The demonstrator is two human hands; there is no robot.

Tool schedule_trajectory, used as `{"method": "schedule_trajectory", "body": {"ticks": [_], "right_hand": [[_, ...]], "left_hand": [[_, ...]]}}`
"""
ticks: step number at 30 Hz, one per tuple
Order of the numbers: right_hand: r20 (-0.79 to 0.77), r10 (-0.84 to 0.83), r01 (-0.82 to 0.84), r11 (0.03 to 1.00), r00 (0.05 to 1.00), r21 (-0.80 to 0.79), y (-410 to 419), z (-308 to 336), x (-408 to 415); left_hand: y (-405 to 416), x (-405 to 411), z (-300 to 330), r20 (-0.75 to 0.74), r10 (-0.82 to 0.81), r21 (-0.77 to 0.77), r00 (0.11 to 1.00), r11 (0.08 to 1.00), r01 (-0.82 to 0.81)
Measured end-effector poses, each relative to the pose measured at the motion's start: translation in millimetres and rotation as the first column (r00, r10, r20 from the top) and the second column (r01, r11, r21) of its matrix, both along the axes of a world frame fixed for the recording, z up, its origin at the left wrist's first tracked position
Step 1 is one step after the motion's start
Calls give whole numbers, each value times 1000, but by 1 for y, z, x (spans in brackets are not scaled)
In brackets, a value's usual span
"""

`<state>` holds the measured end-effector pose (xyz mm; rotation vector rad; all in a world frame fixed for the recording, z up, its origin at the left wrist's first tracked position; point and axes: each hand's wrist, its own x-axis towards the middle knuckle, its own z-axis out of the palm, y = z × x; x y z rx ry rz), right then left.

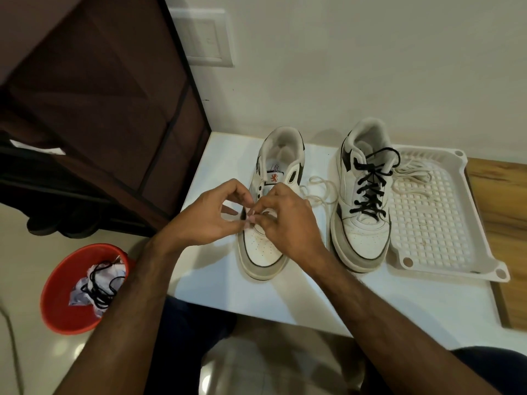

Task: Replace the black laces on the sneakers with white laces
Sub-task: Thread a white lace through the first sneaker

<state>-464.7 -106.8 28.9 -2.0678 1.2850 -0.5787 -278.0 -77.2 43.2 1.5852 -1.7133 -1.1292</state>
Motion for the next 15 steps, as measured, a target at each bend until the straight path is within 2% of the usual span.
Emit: {"method": "schedule_trajectory", "body": {"ticks": [3,6,9,12,15], "right_hand": [[146,-45,35,997,988,73,1,2,4],[316,-50,0,988,948,156,0,14,7],[462,-21,-76,979,887,191,0,31,8],[446,-21,-73,979,895,192,-7,27,2],[237,36,-79,982,971,172,-13,14,-10]], "left_hand": [[-2,-6,-1,30,9,-60,1000,998,-7],[-4,-13,-1,73,12,-116,997,993,-3],[-3,-9,2,12,56,-104,998,993,-55],[-4,-3,-1,-17,78,-119,997,990,-79],[-7,-2,-5,51,52,-181,997,983,-42]]}}
